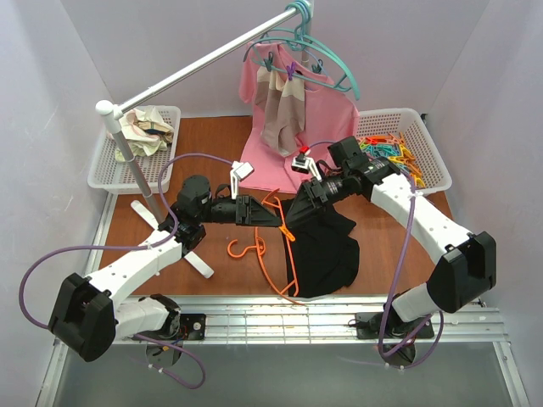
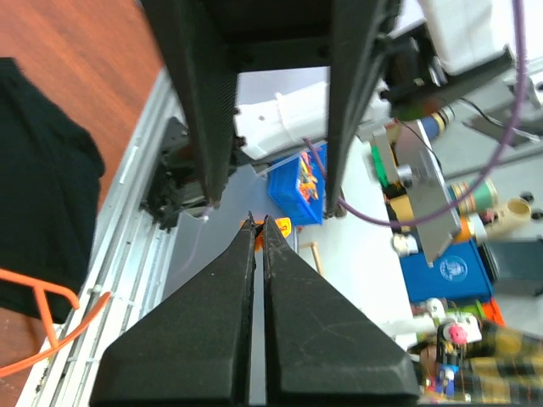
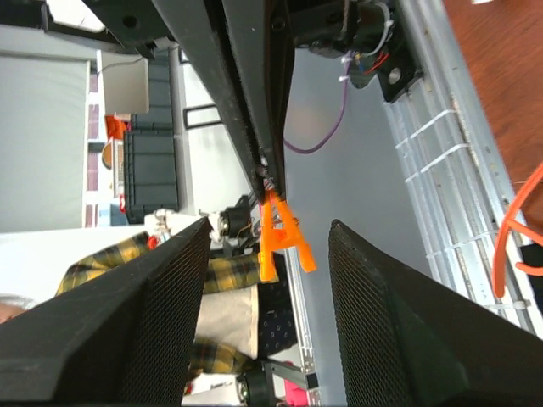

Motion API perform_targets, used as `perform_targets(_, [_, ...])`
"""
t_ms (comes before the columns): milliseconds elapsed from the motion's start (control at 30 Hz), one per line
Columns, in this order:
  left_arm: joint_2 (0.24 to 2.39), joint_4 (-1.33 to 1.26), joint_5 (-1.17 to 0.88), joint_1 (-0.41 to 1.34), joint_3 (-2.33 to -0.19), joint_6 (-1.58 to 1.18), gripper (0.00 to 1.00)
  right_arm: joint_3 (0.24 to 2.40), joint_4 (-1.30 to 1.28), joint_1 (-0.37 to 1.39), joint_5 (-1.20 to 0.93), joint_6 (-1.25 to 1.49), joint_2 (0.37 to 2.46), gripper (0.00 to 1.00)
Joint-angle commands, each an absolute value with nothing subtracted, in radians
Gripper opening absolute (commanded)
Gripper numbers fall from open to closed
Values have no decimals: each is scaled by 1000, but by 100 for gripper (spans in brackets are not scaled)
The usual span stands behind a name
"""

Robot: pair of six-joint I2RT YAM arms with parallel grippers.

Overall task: Clip the underwear to the hanger
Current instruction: Pick up the clamp from the underwear.

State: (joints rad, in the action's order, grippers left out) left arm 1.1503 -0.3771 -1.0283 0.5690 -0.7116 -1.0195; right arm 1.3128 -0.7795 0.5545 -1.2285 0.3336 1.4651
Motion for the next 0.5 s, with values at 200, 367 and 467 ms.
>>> perform_targets(200, [1094,-22,-686,571,-720,-816,0,1263,-762,422,-1094,305,1394,50])
perform_targets(367, [1106,-21,-572,569,-692,-811,0,1207,-741,422,-1005,269,1396,50])
perform_targets(467, [1092,-6,-414,569,-680,-824,0,1187,-732,422,-942,252,1379,50])
